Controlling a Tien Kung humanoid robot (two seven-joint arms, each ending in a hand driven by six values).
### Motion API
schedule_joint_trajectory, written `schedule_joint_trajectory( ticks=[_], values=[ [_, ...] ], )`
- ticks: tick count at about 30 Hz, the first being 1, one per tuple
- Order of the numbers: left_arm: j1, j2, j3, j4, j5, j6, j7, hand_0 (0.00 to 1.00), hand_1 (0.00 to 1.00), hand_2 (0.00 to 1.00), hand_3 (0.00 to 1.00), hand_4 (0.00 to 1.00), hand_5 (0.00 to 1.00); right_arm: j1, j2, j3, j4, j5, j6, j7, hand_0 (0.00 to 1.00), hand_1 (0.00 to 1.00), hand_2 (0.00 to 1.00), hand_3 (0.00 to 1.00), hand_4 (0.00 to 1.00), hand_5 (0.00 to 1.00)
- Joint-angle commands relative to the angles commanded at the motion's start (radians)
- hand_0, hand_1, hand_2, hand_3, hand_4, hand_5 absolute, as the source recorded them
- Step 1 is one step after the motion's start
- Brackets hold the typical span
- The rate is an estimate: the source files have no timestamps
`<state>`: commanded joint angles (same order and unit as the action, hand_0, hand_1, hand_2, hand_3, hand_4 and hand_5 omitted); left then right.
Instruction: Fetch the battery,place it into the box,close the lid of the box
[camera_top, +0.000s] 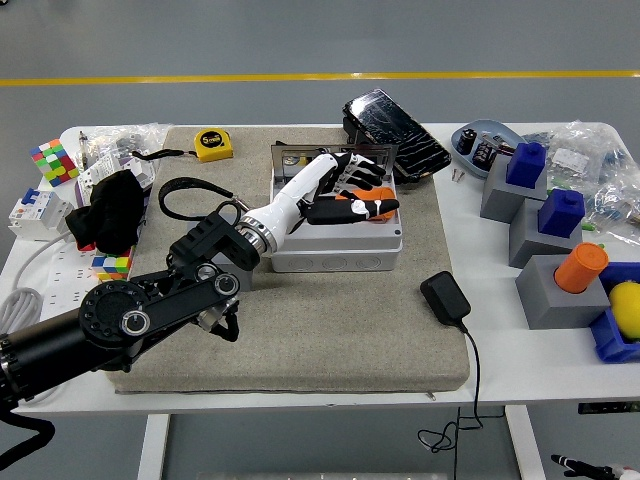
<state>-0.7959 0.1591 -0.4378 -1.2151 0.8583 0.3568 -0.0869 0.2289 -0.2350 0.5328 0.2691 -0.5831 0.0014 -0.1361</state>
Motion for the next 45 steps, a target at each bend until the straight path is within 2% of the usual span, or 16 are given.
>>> schedule_joint_trajectory(
  ticks=[4, 8, 13, 16, 18, 19, 24, 25, 28, 30, 31, 39, 45],
  values=[
    [0.001, 0.003, -0.020, -0.016, -0.009, -0.001, -0.007, 0.491, 0.638, 0.622, 0.661, 0.998, 0.429, 0.001, 0.001, 0.003, 0.000, -0.005, -0.001, 0.000, 0.666, 0.663, 0.674, 0.551, 0.891, 0.503],
    [0.010, 0.019, -0.052, -0.033, -0.004, 0.008, -0.021, 0.486, 0.641, 0.615, 0.651, 0.998, 0.428, -0.001, 0.001, 0.006, 0.000, -0.001, 0.000, 0.001, 0.666, 0.664, 0.674, 0.551, 0.890, 0.502],
    [0.012, 0.036, -0.129, -0.042, 0.044, 0.023, -0.052, 0.509, 0.651, 0.623, 0.659, 0.998, 0.425, 0.000, 0.001, 0.010, -0.001, -0.003, -0.001, 0.001, 0.666, 0.664, 0.674, 0.550, 0.889, 0.503],
    [0.003, 0.035, -0.151, -0.020, 0.080, 0.020, -0.047, 0.509, 0.651, 0.623, 0.659, 0.998, 0.425, 0.001, 0.001, 0.007, -0.001, -0.001, 0.000, 0.000, 0.666, 0.664, 0.674, 0.550, 0.889, 0.503],
    [-0.013, 0.030, -0.154, 0.016, 0.108, 0.010, -0.035, 0.509, 0.651, 0.623, 0.659, 0.998, 0.425, 0.001, 0.001, 0.006, -0.001, 0.000, -0.001, 0.000, 0.666, 0.664, 0.674, 0.550, 0.889, 0.503],
    [-0.020, 0.026, -0.151, 0.034, 0.122, 0.005, -0.029, 0.696, 0.749, 0.713, 0.734, 0.998, 0.421, 0.002, 0.001, 0.005, 0.000, 0.000, -0.001, 0.000, 0.666, 0.664, 0.673, 0.550, 0.888, 0.504],
    [-0.051, 0.006, -0.114, 0.123, 0.181, -0.034, 0.027, 0.696, 0.749, 0.713, 0.734, 0.998, 0.421, 0.003, 0.001, -0.002, -0.001, 0.003, 0.000, -0.001, 0.666, 0.664, 0.673, 0.550, 0.888, 0.504],
    [-0.054, 0.004, -0.107, 0.133, 0.191, -0.040, 0.036, 0.722, 0.778, 0.740, 0.767, 0.998, 0.422, 0.003, 0.001, -0.003, 0.000, 0.002, 0.000, -0.001, 0.668, 0.664, 0.674, 0.549, 0.887, 0.505],
    [-0.057, 0.005, -0.082, 0.150, 0.209, -0.062, 0.066, 0.722, 0.778, 0.740, 0.767, 0.998, 0.422, 0.003, 0.001, -0.001, 0.000, 0.001, 0.000, 0.000, 0.668, 0.664, 0.674, 0.549, 0.887, 0.505],
    [-0.051, 0.014, -0.069, 0.131, 0.220, -0.071, 0.079, 0.722, 0.778, 0.740, 0.767, 0.998, 0.422, 0.000, 0.000, 0.004, 0.001, 0.002, 0.000, 0.000, 0.668, 0.664, 0.674, 0.549, 0.887, 0.505],
    [-0.047, 0.017, -0.067, 0.121, 0.225, -0.074, 0.084, 0.687, 0.749, 0.719, 0.754, 0.998, 0.424, -0.001, 0.000, 0.005, 0.001, 0.005, 0.000, 0.001, 0.668, 0.664, 0.673, 0.549, 0.887, 0.506],
    [-0.017, 0.046, -0.060, 0.032, 0.286, -0.091, 0.128, 0.668, 0.745, 0.719, 0.755, 0.998, 0.426, -0.003, -0.001, 0.013, 0.003, -0.003, -0.001, 0.001, 0.666, 0.664, 0.674, 0.548, 0.886, 0.506],
    [0.002, 0.049, -0.035, 0.017, 0.289, -0.097, 0.142, 0.668, 0.745, 0.720, 0.757, 0.998, 0.426, -0.003, 0.000, 0.013, 0.003, -0.004, -0.001, 0.001, 0.666, 0.664, 0.674, 0.549, 0.886, 0.508]
  ],
)
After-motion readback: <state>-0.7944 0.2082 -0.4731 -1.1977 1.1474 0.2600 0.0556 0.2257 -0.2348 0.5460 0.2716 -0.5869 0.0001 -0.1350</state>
